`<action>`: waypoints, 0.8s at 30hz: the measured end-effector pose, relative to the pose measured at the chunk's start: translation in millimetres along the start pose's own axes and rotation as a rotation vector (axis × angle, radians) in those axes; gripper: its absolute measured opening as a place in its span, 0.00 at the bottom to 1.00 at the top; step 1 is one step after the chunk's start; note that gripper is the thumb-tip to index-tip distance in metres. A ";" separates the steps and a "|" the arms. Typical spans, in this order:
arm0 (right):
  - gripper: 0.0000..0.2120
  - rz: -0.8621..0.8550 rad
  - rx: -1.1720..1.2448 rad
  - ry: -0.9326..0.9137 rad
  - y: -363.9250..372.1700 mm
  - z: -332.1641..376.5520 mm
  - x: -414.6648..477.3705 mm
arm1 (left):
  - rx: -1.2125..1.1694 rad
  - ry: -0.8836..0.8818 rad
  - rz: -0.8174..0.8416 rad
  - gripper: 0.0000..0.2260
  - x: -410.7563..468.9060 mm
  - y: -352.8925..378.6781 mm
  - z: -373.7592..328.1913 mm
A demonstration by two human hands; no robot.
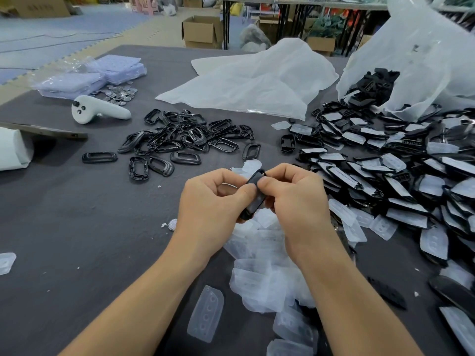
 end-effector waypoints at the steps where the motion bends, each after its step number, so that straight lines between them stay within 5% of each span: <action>1: 0.05 0.000 -0.045 -0.036 1.1 0.6 -1.2 | 0.023 -0.003 0.010 0.04 0.0 0.0 0.2; 9: 0.05 0.133 -0.132 -0.050 10.0 -2.7 -5.3 | 0.037 -0.039 -0.137 0.08 3.7 -11.1 6.0; 12: 0.05 0.079 -0.265 -0.132 9.1 -1.0 -7.0 | 0.022 -0.076 -0.101 0.03 2.7 -8.3 6.0; 17: 0.05 0.039 -0.336 -0.112 4.1 -3.4 -3.2 | 0.273 -0.032 -0.075 0.08 6.0 -12.2 3.1; 24: 0.07 0.067 -0.309 -0.129 5.9 -2.0 -4.7 | 0.163 -0.013 -0.141 0.10 9.2 -21.0 -4.6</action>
Point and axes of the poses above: each hand's wrist, its own x-axis towards the middle knuckle, its own y-axis out of the palm, z = x × y, the point moved 4 cm from there along x, towards the middle knuckle, and after that the axes turned 2 degrees about x, right-handed, at the moved point
